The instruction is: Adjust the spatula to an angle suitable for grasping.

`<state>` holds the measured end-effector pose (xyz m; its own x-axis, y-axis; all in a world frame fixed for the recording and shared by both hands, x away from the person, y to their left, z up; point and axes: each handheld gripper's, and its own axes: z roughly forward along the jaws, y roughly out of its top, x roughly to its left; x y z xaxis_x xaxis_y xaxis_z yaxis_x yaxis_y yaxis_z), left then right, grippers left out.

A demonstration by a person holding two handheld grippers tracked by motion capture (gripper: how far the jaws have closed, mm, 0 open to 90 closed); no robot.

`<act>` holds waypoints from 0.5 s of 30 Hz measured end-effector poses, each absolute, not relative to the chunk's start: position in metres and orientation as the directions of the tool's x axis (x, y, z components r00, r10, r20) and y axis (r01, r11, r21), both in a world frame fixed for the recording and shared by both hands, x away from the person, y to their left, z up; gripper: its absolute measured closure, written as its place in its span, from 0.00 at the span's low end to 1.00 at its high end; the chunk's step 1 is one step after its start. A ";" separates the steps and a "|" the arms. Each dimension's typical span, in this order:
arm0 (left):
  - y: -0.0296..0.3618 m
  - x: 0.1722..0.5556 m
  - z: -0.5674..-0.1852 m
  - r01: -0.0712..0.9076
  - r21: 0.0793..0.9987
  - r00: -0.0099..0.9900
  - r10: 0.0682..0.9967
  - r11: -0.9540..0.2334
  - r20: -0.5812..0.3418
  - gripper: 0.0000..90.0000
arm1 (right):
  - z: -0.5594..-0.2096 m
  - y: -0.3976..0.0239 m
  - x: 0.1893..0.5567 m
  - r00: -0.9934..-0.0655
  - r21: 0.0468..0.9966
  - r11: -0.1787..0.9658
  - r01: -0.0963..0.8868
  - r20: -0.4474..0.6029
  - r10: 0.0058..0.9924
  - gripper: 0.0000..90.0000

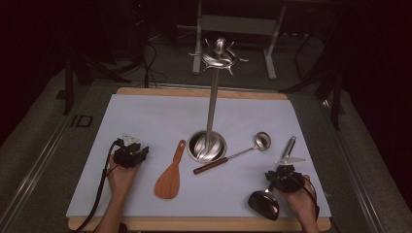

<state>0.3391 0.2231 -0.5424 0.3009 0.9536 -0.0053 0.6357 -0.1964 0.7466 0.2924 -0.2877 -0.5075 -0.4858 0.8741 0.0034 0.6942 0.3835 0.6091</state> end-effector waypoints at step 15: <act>0.223 0.339 -0.542 0.637 0.746 0.299 0.954 -0.194 -0.006 0.68 | -0.489 -0.325 0.362 -0.136 0.655 0.079 0.752 0.036 0.990 0.67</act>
<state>0.3393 0.2231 -0.5425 0.2986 0.9544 -0.0064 0.6366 -0.1942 0.7463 0.3618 -0.3251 -0.4887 -0.1357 0.9901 0.0362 0.7516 0.0791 0.6549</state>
